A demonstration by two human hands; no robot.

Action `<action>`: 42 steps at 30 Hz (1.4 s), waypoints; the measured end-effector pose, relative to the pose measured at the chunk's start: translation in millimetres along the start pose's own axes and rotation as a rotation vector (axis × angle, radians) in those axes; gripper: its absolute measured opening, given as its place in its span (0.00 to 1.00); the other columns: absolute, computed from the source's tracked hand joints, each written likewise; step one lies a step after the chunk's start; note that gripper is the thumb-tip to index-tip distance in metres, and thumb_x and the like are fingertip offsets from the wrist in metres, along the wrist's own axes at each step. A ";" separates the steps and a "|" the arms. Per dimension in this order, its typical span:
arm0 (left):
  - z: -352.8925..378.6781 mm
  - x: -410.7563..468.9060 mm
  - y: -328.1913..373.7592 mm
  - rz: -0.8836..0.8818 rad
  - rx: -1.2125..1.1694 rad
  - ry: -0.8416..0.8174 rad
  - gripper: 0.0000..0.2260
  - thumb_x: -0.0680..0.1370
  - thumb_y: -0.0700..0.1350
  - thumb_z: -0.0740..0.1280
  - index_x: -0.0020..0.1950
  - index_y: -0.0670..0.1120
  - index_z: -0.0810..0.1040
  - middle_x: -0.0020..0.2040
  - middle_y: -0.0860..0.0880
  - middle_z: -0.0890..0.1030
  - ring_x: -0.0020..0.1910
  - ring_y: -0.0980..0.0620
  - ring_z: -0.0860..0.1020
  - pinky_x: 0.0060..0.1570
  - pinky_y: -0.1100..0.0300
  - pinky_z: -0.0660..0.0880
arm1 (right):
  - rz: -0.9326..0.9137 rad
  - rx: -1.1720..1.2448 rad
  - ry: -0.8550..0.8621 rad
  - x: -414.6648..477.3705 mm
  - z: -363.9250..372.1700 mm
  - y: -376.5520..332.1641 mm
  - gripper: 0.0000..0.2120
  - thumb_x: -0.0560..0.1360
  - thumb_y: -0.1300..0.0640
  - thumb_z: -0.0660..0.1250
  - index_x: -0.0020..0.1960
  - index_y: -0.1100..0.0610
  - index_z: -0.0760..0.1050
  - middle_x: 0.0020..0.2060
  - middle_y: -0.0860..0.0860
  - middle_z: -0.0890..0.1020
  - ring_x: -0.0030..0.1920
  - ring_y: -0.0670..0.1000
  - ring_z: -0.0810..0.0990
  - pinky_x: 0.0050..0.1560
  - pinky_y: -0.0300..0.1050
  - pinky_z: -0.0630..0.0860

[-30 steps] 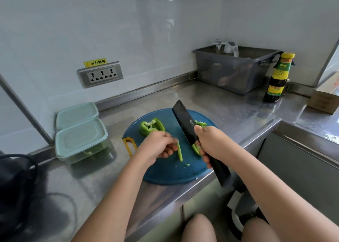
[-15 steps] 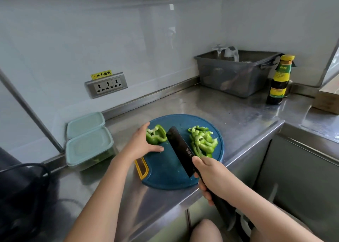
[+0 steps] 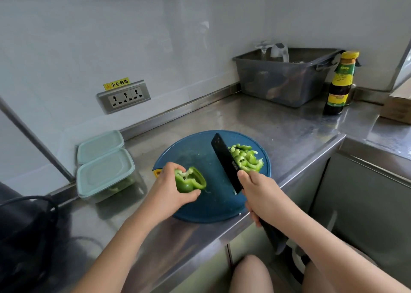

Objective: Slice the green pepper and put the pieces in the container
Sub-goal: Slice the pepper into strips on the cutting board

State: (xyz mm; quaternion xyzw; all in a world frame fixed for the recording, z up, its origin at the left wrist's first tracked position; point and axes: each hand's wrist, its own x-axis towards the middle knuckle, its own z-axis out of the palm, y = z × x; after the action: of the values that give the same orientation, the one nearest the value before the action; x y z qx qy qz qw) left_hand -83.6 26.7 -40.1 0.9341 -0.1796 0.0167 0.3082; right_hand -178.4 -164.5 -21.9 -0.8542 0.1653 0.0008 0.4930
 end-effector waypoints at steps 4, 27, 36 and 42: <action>5.9 -16.2 3.5 -0.022 -0.050 0.081 0.26 0.62 0.55 0.78 0.51 0.52 0.67 0.46 0.58 0.73 0.45 0.56 0.73 0.37 0.72 0.66 | -0.199 -0.183 0.050 -16.9 23.9 3.1 0.18 0.82 0.48 0.48 0.38 0.56 0.62 0.31 0.51 0.68 0.35 0.56 0.71 0.38 0.50 0.69; 22.7 -4.9 -18.9 -0.062 -0.064 0.055 0.29 0.54 0.63 0.74 0.51 0.55 0.75 0.50 0.55 0.79 0.52 0.55 0.78 0.51 0.55 0.76 | -0.394 -0.683 0.335 -27.8 59.2 9.3 0.13 0.74 0.46 0.52 0.38 0.53 0.53 0.23 0.48 0.44 0.23 0.49 0.36 0.28 0.39 0.33; 14.7 -2.6 -13.5 -0.082 -0.130 0.020 0.29 0.54 0.62 0.72 0.52 0.54 0.73 0.50 0.54 0.80 0.50 0.57 0.78 0.51 0.57 0.76 | -0.319 -0.765 0.265 -19.5 60.3 -1.1 0.15 0.76 0.48 0.56 0.38 0.53 0.54 0.23 0.46 0.46 0.21 0.46 0.41 0.24 0.40 0.38; 12.5 -0.1 -14.4 -0.093 -0.106 -0.013 0.29 0.54 0.62 0.71 0.50 0.51 0.72 0.49 0.53 0.78 0.48 0.55 0.77 0.48 0.57 0.75 | -0.377 -0.735 0.116 -3.7 59.4 -6.3 0.13 0.82 0.48 0.47 0.43 0.55 0.56 0.28 0.48 0.59 0.36 0.57 0.77 0.25 0.45 0.56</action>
State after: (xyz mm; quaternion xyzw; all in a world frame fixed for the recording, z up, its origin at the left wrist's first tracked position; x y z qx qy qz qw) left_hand -79.8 30.2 -58.4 0.9238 -0.1387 -0.0134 0.3565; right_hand -170.5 -110.6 -46.5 -0.9873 0.0221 -0.0785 0.1365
